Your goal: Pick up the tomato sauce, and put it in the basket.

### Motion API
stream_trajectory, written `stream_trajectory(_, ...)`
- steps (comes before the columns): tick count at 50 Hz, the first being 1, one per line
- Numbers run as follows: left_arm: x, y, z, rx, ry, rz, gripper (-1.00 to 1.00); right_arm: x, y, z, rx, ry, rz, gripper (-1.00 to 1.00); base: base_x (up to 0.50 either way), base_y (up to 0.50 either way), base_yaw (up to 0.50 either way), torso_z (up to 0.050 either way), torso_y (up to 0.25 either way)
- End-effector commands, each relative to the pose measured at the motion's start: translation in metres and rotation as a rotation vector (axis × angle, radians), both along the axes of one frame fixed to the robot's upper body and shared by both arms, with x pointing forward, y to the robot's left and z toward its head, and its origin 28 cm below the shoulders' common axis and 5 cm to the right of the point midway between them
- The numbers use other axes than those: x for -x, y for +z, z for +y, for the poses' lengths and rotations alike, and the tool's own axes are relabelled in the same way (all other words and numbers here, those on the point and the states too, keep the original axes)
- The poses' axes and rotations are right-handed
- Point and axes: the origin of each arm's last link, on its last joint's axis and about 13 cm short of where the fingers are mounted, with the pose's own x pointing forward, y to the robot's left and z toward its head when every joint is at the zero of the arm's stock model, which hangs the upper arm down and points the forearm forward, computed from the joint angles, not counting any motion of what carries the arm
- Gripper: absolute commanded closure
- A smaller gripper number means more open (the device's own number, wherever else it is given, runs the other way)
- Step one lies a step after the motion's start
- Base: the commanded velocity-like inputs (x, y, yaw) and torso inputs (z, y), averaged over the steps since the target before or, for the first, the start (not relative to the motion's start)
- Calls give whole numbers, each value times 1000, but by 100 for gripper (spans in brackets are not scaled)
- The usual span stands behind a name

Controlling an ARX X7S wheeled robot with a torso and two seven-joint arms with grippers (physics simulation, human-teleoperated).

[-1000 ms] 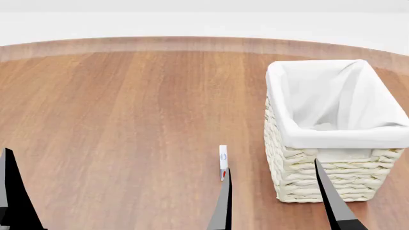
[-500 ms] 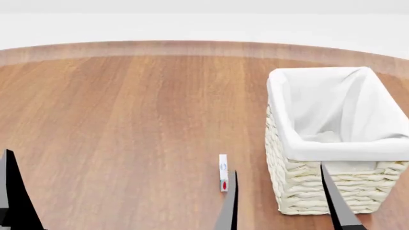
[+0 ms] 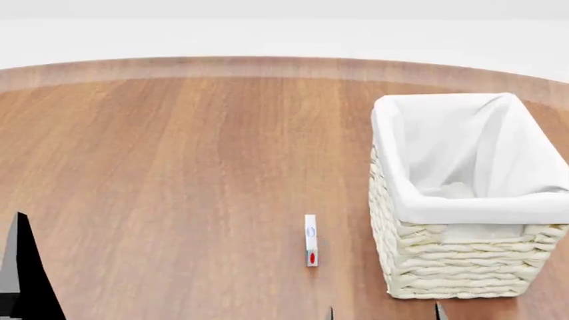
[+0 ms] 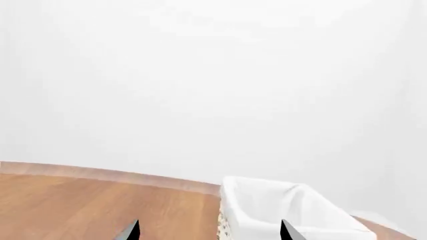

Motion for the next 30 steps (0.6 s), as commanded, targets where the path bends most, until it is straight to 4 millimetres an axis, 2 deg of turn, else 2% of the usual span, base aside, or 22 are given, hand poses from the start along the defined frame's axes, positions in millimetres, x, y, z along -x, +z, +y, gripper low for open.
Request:
stream_trajectory(1,0,-2,-1,-2,-8,6,-100,15,-22,-3,-11,-30,122,-100,0,0,0,0,0)
stream_trajectory(17,-2,-7,0,-9,3,19,-100,16,-67,-3,3,-28,303,-100,0,0,0,0,0)
stream_trajectory(30,-3,-7,0,-13,4,22,-100,22,-74,-3,-37,-26,351,-100,0,0,0,0,0)
